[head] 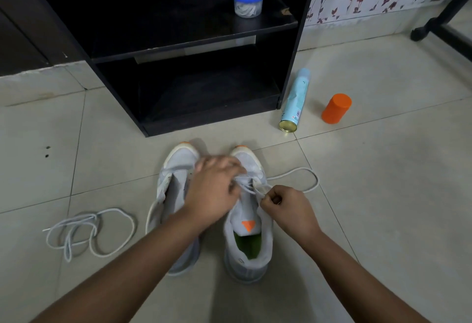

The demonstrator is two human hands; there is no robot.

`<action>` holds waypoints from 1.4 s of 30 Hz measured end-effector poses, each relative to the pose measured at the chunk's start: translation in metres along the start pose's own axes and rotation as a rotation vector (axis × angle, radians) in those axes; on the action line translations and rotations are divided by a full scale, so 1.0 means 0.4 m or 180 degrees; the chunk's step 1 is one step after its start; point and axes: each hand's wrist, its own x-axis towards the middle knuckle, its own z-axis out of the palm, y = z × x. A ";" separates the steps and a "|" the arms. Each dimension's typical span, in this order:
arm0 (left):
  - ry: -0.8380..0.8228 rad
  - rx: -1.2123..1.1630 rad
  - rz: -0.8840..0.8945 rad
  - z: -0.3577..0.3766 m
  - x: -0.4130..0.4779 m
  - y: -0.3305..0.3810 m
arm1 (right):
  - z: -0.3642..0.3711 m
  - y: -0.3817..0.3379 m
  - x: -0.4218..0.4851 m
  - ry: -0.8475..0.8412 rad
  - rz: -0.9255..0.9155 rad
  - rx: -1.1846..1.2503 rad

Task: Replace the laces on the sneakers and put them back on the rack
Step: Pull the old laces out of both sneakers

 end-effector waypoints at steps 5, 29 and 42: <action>-0.0366 0.0483 0.0134 0.055 0.012 0.042 | -0.003 -0.001 0.000 -0.0003 -0.0029 0.0005; -0.0522 -0.0906 -0.1158 0.017 -0.024 0.014 | -0.032 -0.029 -0.020 -0.0361 -0.0169 -0.0584; -0.0377 -0.1986 -0.1377 0.037 -0.111 -0.026 | 0.095 -0.101 0.003 0.0594 -0.1630 -0.1927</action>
